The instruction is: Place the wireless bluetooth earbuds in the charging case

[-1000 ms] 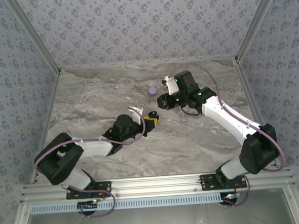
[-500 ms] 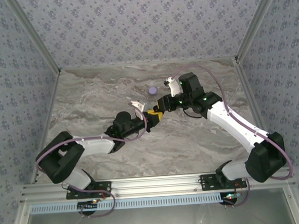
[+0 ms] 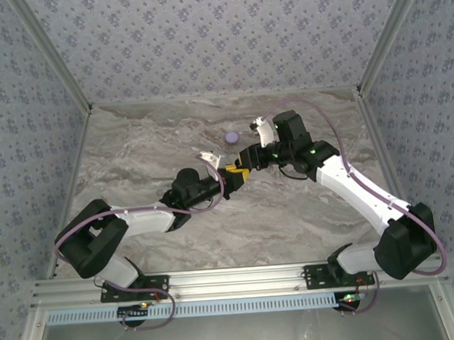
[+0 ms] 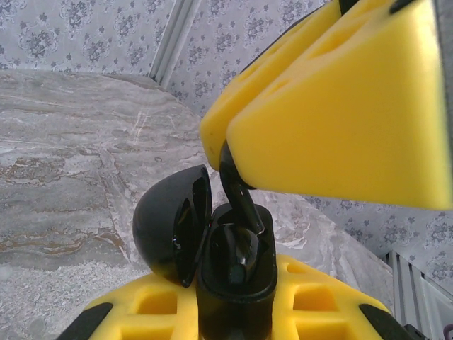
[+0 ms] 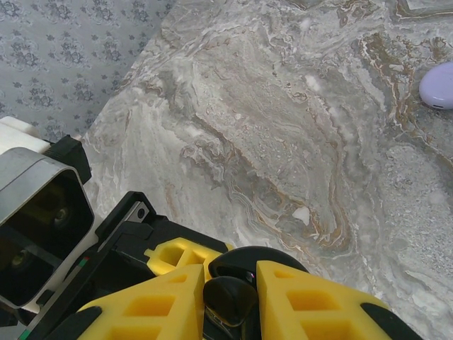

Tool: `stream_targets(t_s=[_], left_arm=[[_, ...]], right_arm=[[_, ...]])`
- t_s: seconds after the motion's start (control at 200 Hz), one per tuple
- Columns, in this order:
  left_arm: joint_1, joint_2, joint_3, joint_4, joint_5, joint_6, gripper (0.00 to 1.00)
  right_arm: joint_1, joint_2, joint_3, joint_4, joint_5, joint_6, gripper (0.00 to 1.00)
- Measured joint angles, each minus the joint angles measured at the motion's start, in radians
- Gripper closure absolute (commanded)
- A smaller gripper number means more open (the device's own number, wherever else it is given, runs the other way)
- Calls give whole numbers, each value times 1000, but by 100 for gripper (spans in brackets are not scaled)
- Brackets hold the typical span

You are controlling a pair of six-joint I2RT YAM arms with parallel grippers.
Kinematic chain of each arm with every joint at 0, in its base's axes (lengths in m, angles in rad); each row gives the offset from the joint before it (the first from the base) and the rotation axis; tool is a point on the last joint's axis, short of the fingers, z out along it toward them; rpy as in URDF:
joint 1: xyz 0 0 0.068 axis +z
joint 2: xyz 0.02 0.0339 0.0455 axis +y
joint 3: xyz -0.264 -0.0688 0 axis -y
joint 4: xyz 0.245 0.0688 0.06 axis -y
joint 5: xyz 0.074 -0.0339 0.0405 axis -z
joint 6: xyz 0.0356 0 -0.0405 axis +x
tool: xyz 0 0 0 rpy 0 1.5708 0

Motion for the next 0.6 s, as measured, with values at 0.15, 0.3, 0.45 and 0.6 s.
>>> stream_targets(t_s=[0.15, 0.3, 0.45, 0.6], left_arm=[[0, 0, 3, -1, 0, -7, 93], [0, 0, 5, 0, 0, -21, 93], [0, 0, 7, 1, 0, -31, 93], [-1, 0, 10, 0, 0, -36, 93]], right_arm=[[0, -2, -2, 2, 0, 0, 74], [0, -2, -8, 5, 0, 0, 74], [0, -6, -13, 8, 1, 0, 74], [-3, -15, -19, 12, 2, 0, 74]])
